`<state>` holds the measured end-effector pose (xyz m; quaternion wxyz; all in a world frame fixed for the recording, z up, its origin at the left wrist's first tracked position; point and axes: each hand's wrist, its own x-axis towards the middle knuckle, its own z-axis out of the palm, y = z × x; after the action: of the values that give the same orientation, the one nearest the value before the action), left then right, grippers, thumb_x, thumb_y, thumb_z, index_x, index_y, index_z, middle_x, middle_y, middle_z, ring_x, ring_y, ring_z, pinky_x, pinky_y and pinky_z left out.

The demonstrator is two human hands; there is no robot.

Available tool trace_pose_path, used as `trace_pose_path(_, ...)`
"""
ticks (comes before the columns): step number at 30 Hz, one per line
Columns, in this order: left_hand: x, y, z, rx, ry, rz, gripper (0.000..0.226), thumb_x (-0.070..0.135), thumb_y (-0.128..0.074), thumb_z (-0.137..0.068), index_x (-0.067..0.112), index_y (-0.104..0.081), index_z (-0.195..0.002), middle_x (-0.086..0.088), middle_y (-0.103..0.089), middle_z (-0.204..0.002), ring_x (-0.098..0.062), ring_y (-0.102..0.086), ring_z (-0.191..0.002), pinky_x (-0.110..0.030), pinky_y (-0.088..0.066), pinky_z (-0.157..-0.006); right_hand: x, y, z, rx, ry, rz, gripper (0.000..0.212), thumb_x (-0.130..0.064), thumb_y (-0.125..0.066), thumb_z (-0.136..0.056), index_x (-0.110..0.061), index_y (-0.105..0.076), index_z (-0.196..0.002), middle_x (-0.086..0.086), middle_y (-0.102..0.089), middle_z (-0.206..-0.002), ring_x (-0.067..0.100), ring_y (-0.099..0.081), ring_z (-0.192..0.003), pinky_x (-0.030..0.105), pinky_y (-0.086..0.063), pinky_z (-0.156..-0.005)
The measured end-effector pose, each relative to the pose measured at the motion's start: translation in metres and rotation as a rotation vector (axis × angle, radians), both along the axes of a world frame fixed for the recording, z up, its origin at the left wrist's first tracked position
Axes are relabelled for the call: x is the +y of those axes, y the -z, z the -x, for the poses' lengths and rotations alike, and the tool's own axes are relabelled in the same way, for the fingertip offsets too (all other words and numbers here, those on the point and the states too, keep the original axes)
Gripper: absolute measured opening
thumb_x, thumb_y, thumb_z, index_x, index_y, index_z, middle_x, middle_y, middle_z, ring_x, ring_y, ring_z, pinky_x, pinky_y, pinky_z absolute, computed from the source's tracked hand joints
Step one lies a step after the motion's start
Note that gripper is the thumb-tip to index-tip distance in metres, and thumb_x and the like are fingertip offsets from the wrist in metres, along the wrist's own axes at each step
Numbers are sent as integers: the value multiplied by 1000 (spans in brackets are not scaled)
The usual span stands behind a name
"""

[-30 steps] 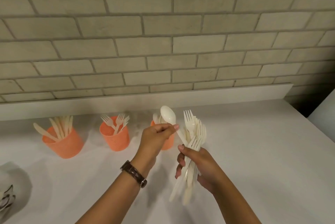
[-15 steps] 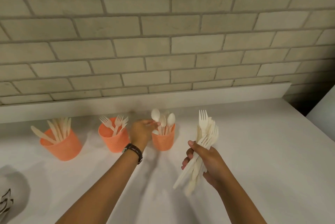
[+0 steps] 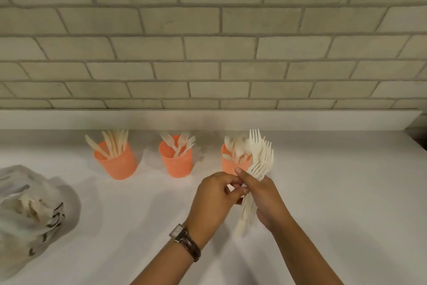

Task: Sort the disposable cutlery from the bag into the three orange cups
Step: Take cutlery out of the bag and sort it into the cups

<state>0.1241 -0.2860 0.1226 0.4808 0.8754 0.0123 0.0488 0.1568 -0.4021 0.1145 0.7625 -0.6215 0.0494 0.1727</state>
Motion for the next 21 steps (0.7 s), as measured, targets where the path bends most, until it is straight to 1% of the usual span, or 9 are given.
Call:
trace_pose_path(2, 18, -3, 3, 81, -15, 113, 1, 17, -73, -78, 16, -74, -77, 6, -68, -76, -1, -60, -50, -21, -52, -56, 17, 1, 3, 3, -72, 11, 29, -30, -67, -83, -4, -69, -98, 19, -70, -87, 26, -70, -77, 46, -59, -68)
trace_pose_path(3, 29, -5, 3, 117, -20, 149, 4, 15, -73, -78, 16, -73, -74, 3, -70, -75, 0, -59, -50, -17, -49, -54, 24, 0, 5, 6, -112, 13, 33, -33, -67, -80, -4, -69, -95, 18, -71, -84, 24, -70, -73, 46, -59, -66)
trace_pose_path(6, 65, -11, 4, 220, 10, 233, 11, 11, -71, -80, 20, -69, -73, 4, -71, -70, -1, -59, -59, -14, -44, -56, 45, -5, 8, -37, -225, 34, 31, -36, -68, -74, -8, -70, -87, 9, -67, -71, 18, -64, -64, 37, -57, -53)
trace_pose_path(9, 96, -21, 4, 318, 11, 410, 8, 3, -64, -84, 11, -65, -83, 1, -66, -66, -1, -58, -53, -14, -48, -55, 59, -7, 7, -85, -306, 58, 22, -27, -69, -79, -6, -63, -82, 13, -55, -71, 17, -60, -59, 32, -53, -47)
trace_pose_path(11, 119, -28, -4, 276, -80, 521, 5, 2, -64, -84, 6, -63, -87, -2, -62, -65, -4, -57, -49, -16, -52, -55, 64, -6, 6, -60, -326, 9, 29, -26, -71, -76, -9, -48, -68, 9, -43, -61, 18, -51, -49, 30, -50, -45)
trace_pose_path(14, 156, -35, -28, 117, -270, 622, 9, 0, -66, -82, 3, -63, -89, -4, -66, -66, -7, -61, -51, -18, -56, -58, 71, -3, 4, -21, -288, -36, 38, -23, -70, -78, -12, -36, -62, 4, -35, -54, 18, -41, -41, 28, -46, -44)
trace_pose_path(18, 179, -30, -65, -87, -430, 553, 10, 3, -70, -79, 11, -64, -78, 1, -64, -60, -1, -57, -46, -13, -49, -51, 80, 3, 6, 10, -196, -47, 39, -15, -68, -83, -13, -34, -64, 6, -35, -55, 17, -38, -38, 26, -42, -42)
trace_pose_path(20, 181, -17, -83, -97, -439, 512, 10, 4, -72, -78, 9, -64, -79, -1, -61, -61, 1, -53, -43, -13, -46, -48, 84, 3, 7, 21, -145, -29, 38, -14, -68, -84, -13, -35, -66, 6, -39, -53, 18, -40, -38, 26, -43, -43)
trace_pose_path(21, 180, -9, -90, -83, -438, 495, 11, 5, -73, -77, 8, -63, -81, -2, -61, -64, 0, -54, -45, -15, -46, -49, 86, 3, 8, 17, -119, -8, 37, -14, -68, -84, -12, -36, -67, 6, -41, -51, 19, -42, -38, 27, -45, -44)
